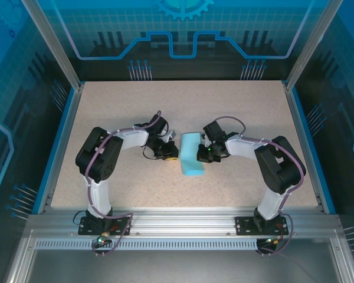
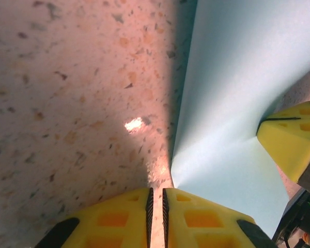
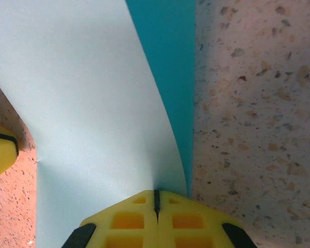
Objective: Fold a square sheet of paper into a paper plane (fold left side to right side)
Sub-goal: First fold the square sheet of paper in half at the center of the table.
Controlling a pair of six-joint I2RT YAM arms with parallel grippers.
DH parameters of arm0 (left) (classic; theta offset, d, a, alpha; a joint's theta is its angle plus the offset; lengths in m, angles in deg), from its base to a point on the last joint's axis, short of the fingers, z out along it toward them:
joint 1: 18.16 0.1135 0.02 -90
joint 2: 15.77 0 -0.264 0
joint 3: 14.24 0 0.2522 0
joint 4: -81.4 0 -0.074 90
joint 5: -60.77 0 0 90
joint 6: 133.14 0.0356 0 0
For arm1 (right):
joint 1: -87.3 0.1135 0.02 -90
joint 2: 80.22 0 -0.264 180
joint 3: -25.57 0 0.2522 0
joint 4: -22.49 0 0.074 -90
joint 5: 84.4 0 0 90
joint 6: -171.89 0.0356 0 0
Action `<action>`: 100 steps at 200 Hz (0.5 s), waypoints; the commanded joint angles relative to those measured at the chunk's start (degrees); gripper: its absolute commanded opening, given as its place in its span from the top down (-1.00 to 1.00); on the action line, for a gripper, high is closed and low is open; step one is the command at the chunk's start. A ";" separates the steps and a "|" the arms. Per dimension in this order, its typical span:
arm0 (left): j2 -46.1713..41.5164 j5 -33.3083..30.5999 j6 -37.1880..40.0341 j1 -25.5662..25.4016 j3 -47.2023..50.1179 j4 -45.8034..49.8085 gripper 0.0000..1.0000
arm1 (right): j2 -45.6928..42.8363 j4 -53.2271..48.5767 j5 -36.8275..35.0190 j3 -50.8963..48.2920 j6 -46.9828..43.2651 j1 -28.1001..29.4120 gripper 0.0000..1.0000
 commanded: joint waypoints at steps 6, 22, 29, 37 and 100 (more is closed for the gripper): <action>-4.55 1.01 -0.74 0.13 1.67 -3.44 0.68 | 3.27 -4.98 -2.21 -1.79 -0.54 0.09 0.89; -4.40 2.75 -1.19 -0.57 1.63 -5.17 0.68 | 3.29 -4.78 -2.13 -1.79 -0.54 0.20 0.89; -3.82 3.53 -1.39 -1.06 1.31 -5.85 0.68 | 3.33 -4.78 -2.13 -1.73 -0.43 0.21 0.89; -2.91 4.19 -1.53 -1.70 0.72 -6.29 0.68 | 3.32 -4.78 -2.13 -1.70 -0.47 0.28 0.89; 3.82 3.99 -0.89 -4.98 -5.21 -3.76 0.69 | 3.28 -4.69 -1.91 -1.70 -0.54 0.57 0.90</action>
